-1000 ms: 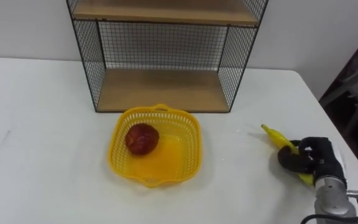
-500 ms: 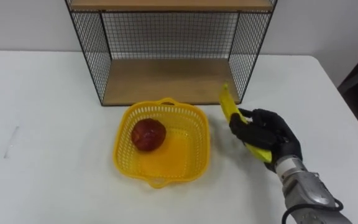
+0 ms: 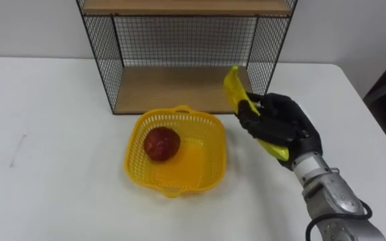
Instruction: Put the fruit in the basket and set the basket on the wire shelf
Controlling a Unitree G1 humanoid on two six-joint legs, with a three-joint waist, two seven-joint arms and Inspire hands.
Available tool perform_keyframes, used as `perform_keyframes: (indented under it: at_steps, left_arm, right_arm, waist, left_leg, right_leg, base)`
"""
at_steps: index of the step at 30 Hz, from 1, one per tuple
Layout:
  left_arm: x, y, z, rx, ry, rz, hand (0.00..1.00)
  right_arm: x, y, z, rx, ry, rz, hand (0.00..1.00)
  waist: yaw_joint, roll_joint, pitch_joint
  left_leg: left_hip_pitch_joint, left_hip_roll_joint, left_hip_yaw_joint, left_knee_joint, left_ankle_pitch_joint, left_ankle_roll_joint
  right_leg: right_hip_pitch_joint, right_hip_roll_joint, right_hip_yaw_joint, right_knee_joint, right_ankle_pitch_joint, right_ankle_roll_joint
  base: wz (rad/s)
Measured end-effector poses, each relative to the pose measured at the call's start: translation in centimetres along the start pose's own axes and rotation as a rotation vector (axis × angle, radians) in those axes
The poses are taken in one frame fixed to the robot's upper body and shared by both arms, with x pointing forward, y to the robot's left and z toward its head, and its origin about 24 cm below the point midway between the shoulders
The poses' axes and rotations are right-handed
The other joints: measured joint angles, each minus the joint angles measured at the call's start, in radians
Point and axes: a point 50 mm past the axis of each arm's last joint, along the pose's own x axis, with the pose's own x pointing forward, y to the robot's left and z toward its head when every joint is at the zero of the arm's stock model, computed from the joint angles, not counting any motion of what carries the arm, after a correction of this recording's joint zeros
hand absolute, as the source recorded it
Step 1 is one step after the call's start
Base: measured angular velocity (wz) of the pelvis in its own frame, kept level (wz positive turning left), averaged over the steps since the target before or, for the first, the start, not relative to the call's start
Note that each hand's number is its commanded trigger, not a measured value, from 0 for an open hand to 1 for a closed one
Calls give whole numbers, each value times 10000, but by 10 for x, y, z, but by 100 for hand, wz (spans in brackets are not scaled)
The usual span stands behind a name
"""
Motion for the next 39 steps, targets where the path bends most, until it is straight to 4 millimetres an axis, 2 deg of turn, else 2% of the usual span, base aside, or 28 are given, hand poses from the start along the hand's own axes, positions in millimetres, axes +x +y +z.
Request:
perform_keyframes:
  at_steps: [3, 5, 11, 14, 16, 18, 19, 20, 21, 28, 39]
  left_arm:
    - [1, 1, 4, 18, -86, -162, 0]
    - [1, 0, 7, 39, -165, -334, 0]
    - [2, 0, 16, 272, -369, -347, 0]
    - [3, 2, 20, 289, -458, -279, 0]
    - [4, 5, 22, 344, -451, -217, 0]
    - [4, 7, 22, 398, -401, -180, 0]
    - [4, 8, 23, 403, -410, -174, 0]
    - [4, 8, 23, 405, -398, -185, 0]
    - [4, 8, 23, 405, -406, -179, 0]
    - [4, 11, 28, 398, -574, -90, 0]
    - [4, 14, 23, 431, -351, -9, 0]
  right_arm:
    - [1, 3, 0, -762, 36, 224, 100]
    - [5, 12, 3, -1501, -36, 657, 100]
    - [13, 32, 11, -3221, -300, 1588, 100]
    - [13, 36, 10, -3858, -239, 1777, 100]
    - [13, 36, 9, -4113, -177, 1776, 100]
    - [14, 36, 6, -4431, -71, 1828, 100]
    - [14, 36, 5, -4714, 33, 1851, 87]
    - [14, 35, 3, -4997, 128, 1847, 17]
    - [14, 35, 3, -5107, 158, 1839, 0]
    - [14, 35, 1, -5901, 355, 1896, 0]
    - [23, 32, -3, -6141, 801, 1901, 0]
  waist:
    - [185, -12, -5]
    - [222, -61, -31]
    - [297, -144, -8]
    - [362, -211, 25]
    - [437, -346, 82]
    - [459, -418, 97]
    - [463, -428, 97]
    - [475, -427, 97]
    - [477, -428, 97]
    - [650, -434, 90]
    - [683, -493, 88]
  left_leg:
    - [-76, -10, -7, 8, 7, 11]
    - [-171, -5, 3, 77, 9, 12]
    - [-191, 0, -33, 64, 9, 12]
    - [-118, -8, -96, 47, 9, 12]
    - [-154, -12, -146, 50, 9, 13]
    - [-197, -17, -173, 47, 7, 15]
    - [-211, -24, -181, 54, 5, 18]
    - [-262, -37, -228, 84, 3, 21]
    - [-293, -40, -248, 99, 3, 21]
    - [-349, -37, -312, 126, 9, 21]
    - [-301, -41, -353, 139, 11, 26]
  right_leg:
    - [-82, -13, -1, 34, 0, 0]
    - [-139, -10, 16, 80, 0, 0]
    - [-183, -9, 0, 125, 0, 0]
    - [-73, -18, -76, 110, -1, 1]
    - [-72, -30, -156, 110, 0, 1]
    - [-90, -36, -186, 111, 0, 2]
    - [-95, -44, -194, 114, 1, 2]
    - [-108, -55, -229, 116, 1, 3]
    - [-119, -57, -245, 117, 1, 3]
    - [-133, -54, -307, 121, 0, 2]
    - [-59, -57, -358, 116, 0, 3]
  base:
    - [0]
    - [0]
    - [2]
    - [7]
    - [6]
    - [5]
    - [6]
    - [7]
    - [10]
    - [2]
    - [0]
